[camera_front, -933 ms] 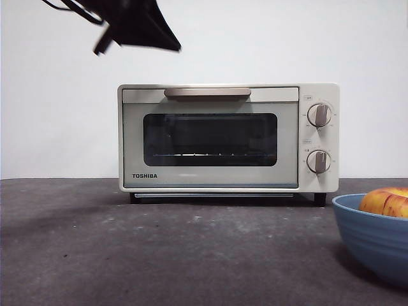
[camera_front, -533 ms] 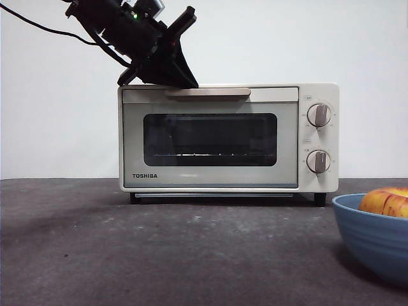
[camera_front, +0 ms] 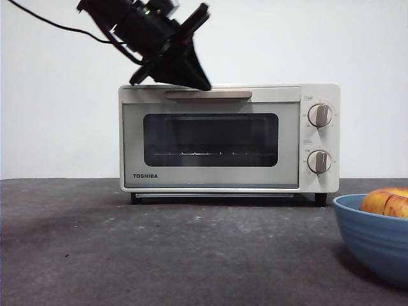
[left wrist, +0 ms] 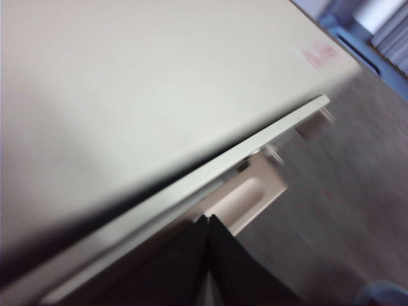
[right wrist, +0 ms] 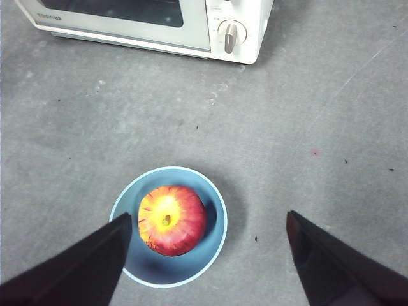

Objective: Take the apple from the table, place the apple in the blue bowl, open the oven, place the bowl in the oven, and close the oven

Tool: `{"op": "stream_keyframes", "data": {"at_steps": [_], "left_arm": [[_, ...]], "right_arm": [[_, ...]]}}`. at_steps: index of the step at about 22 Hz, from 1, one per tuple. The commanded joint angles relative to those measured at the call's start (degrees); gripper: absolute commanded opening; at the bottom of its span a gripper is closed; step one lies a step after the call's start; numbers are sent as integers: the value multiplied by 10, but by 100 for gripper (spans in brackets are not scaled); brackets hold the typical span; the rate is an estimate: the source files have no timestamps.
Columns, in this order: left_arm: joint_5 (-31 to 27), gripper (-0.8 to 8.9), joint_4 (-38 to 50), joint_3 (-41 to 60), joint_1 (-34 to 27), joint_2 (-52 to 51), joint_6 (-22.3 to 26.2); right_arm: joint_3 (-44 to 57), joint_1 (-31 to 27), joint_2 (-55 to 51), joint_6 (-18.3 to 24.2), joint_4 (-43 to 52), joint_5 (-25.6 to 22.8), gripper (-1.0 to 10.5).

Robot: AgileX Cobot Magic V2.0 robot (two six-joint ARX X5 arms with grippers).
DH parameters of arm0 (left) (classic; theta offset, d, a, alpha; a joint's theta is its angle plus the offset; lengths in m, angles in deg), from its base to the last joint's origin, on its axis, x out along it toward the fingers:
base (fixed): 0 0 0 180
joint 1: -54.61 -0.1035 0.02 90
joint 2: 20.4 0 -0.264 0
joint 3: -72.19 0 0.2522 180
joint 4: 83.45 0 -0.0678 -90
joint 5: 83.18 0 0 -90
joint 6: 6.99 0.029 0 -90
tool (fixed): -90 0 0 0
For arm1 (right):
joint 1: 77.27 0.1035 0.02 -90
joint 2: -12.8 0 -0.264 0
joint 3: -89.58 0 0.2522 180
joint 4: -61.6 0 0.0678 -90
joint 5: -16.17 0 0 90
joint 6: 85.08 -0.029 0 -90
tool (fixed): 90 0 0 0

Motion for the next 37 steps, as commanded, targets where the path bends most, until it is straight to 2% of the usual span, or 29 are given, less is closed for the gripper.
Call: {"op": "stream_keyframes", "data": {"at_steps": [1, 9, 16, 21, 27, 33, 37], "left_arm": [[-8, 7, -77, 10, 21, 27, 13], [-8, 7, -174, 10, 57, 19, 15], [0, 7, -245, 10, 72, -13, 41], [1, 7, -235, 10, 78, -95, 50], [1, 7, -246, 10, 78, -225, 61], [-20, 7, -314, 10, 71, -304, 94], [-52, 7, -361, 12, 59, -345, 106]], "right_arm": [[-6, 2, 2, -6, 1, -3, 379], [-6, 2, 2, -15, -41, -9, 379], [-5, 2, 4, -32, -76, -9, 379], [-2, 2, 4, -58, -88, -14, 379], [47, 0, 47, -65, -64, -9, 370], [116, -47, 112, -27, 37, 60, 366], [130, -119, 156, 19, 84, 124, 366]]}}
